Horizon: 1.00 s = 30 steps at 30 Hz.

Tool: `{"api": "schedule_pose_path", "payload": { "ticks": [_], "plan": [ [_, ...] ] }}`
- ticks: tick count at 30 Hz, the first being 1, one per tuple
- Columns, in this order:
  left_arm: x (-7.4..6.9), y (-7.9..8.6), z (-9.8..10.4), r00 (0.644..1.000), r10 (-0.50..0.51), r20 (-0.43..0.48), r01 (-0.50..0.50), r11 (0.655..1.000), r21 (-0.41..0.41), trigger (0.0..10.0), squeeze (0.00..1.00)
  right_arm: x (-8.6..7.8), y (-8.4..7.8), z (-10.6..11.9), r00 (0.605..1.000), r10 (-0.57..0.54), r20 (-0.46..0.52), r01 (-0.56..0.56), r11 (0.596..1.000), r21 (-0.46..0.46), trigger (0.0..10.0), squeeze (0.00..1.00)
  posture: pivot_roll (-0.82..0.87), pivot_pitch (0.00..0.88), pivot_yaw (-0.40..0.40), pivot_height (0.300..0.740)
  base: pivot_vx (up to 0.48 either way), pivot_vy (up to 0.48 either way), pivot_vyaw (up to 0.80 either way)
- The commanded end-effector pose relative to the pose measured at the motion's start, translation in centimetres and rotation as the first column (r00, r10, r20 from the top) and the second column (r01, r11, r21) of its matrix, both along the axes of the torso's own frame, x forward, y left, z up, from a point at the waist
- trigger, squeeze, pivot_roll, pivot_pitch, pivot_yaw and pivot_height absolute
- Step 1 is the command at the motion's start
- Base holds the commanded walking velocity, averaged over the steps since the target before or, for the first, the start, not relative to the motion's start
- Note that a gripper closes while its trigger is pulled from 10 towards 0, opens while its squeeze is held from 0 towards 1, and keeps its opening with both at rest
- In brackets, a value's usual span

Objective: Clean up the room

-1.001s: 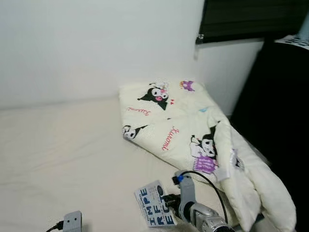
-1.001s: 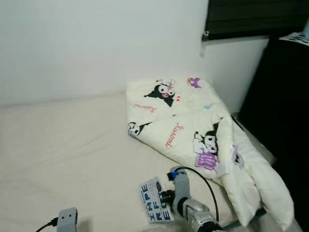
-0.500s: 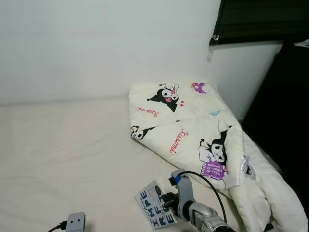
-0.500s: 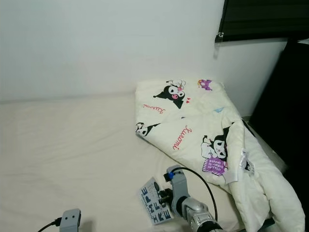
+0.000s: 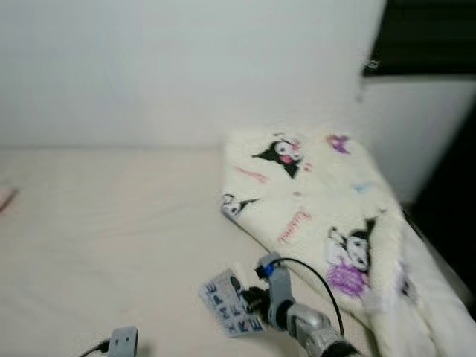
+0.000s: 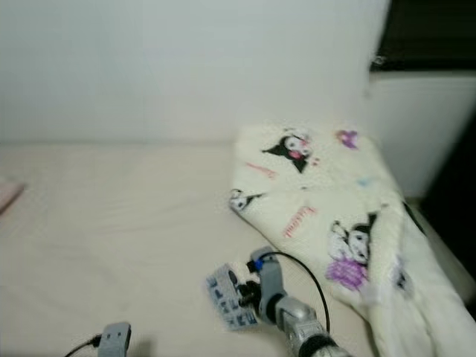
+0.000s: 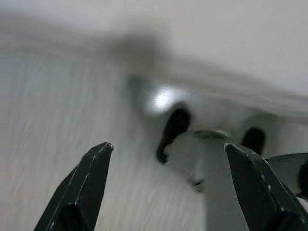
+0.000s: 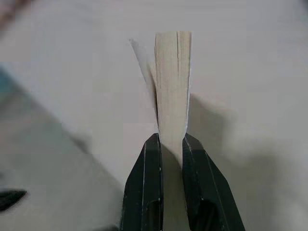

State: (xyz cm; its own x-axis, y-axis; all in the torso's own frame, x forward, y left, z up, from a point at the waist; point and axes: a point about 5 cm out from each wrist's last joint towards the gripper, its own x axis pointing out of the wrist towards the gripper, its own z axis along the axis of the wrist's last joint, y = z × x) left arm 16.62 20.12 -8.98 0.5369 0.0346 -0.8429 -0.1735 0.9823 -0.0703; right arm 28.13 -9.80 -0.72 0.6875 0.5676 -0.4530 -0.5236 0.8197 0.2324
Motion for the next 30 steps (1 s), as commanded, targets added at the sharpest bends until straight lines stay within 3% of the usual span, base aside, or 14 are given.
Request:
{"api": "schedule_pose_path", "payload": {
  "ticks": [1,3,10,30],
  "plan": [
    [-0.7,0.6,-0.3,0.999,0.006,-0.032,-0.006,1.000,0.014,10.0,0.00,0.9,1.1,1.4,0.998,-0.001,0.060,-0.005,0.995,0.098,10.0,0.00,0.00,0.075,0.013,0.740,0.000,0.000,0.80],
    [-0.8,0.6,-0.3,0.999,0.001,-0.036,-0.001,1.000,0.016,10.0,0.00,1.6,1.6,2.4,0.995,-0.005,0.099,-0.011,0.986,0.164,10.0,0.00,0.00,0.075,0.014,0.740,0.000,0.000,0.80],
    [-1.0,0.6,-0.3,0.999,-0.010,-0.045,0.011,1.000,0.022,10.0,0.00,1.9,2.4,3.1,0.991,0.029,0.130,-0.054,0.980,0.191,10.0,0.00,0.00,0.070,0.011,0.740,0.000,0.000,0.80],
    [-1.1,0.0,-0.5,0.998,-0.023,-0.058,0.023,1.000,0.010,10.0,0.00,0.9,0.9,1.5,0.996,0.036,0.081,-0.044,0.994,0.095,10.0,0.00,-0.01,0.076,0.009,0.740,0.000,0.000,0.80]
  ]
}}
